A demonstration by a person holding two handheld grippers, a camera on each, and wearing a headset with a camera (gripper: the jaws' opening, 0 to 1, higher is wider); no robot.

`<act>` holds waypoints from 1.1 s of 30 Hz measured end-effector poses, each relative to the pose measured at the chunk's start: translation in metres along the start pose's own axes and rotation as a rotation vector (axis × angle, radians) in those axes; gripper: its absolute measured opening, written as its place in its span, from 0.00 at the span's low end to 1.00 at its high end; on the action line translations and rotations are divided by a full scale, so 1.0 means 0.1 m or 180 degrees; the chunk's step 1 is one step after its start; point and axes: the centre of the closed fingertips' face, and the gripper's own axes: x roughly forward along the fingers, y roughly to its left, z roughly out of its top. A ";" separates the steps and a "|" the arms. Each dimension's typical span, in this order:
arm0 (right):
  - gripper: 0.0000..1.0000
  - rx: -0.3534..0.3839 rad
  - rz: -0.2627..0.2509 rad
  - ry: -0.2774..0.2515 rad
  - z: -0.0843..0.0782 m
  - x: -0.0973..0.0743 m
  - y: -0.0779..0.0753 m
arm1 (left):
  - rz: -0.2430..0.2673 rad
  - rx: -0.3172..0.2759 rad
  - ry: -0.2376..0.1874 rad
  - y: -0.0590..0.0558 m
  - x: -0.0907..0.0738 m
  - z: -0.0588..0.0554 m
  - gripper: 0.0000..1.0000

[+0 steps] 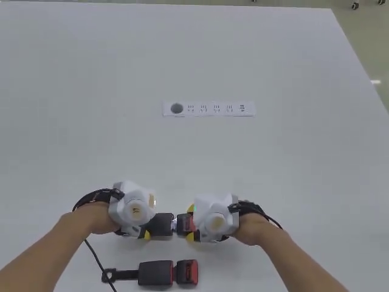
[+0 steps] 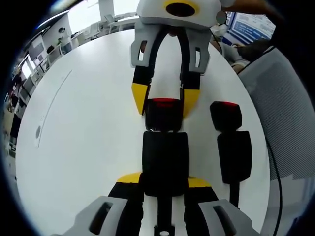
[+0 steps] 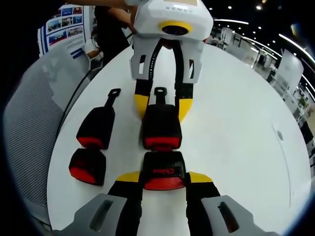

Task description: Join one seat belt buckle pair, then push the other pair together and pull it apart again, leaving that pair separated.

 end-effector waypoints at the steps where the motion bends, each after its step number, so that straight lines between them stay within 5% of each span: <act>1: 0.30 -0.0003 0.0000 0.0006 0.00 0.00 0.00 | -0.0003 0.0003 0.0021 0.01 0.00 0.00 0.31; 13: 0.31 -0.0044 0.0030 0.0115 -0.14 -0.11 -0.02 | -0.0012 0.0021 0.0206 -0.02 -0.01 0.01 0.31; 33: 0.31 -0.0042 0.0028 0.0184 -0.29 -0.19 -0.03 | 0.0006 0.0038 0.0212 -0.04 -0.04 0.04 0.32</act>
